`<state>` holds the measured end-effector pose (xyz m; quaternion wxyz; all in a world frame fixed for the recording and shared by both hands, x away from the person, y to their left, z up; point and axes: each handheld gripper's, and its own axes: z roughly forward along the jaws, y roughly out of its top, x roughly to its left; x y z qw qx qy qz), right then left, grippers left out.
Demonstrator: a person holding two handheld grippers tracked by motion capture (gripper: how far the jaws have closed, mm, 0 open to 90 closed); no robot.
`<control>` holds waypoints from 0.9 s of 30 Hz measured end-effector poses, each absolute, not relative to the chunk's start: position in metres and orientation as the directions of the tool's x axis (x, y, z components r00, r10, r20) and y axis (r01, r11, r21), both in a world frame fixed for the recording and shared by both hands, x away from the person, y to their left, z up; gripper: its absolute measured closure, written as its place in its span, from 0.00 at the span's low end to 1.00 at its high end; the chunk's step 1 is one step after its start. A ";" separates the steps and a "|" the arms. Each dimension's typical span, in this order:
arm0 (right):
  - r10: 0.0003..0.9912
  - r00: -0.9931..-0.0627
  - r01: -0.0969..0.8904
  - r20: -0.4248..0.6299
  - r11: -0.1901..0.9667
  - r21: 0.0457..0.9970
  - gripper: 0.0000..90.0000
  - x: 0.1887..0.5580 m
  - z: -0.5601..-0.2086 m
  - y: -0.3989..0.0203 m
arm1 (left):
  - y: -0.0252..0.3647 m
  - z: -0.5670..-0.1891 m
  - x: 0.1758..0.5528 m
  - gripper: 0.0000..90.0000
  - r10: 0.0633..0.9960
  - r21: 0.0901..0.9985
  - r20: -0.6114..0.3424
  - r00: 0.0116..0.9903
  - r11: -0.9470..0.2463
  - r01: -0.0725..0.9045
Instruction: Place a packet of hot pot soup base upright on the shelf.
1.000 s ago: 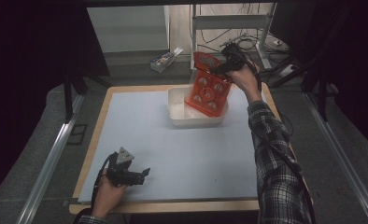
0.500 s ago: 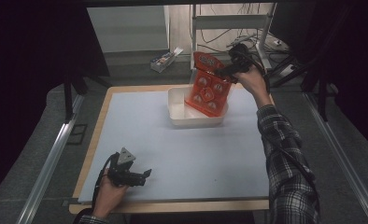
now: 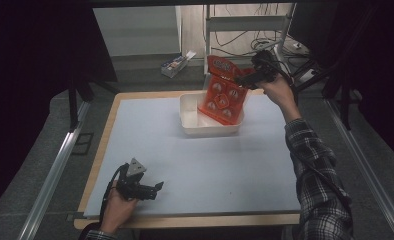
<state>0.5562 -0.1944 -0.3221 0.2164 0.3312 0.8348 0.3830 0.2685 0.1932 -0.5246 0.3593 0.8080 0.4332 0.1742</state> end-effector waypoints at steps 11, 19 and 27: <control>0.709 -0.695 0.378 -0.120 0.502 0.778 0.02 0.539 -0.322 -0.201 | 0.192 -0.526 0.269 0.04 0.829 0.723 -0.019 0.559 -0.374 0.581; 0.708 -0.699 0.383 -0.101 0.489 0.784 0.02 0.524 -0.326 -0.209 | 0.192 -0.526 0.269 0.04 0.826 0.723 -0.022 0.563 -0.375 0.580; 0.707 -0.701 0.372 -0.095 0.476 0.797 0.01 0.505 -0.328 -0.216 | 0.191 -0.526 0.269 0.04 0.824 0.721 -0.015 0.566 -0.383 0.577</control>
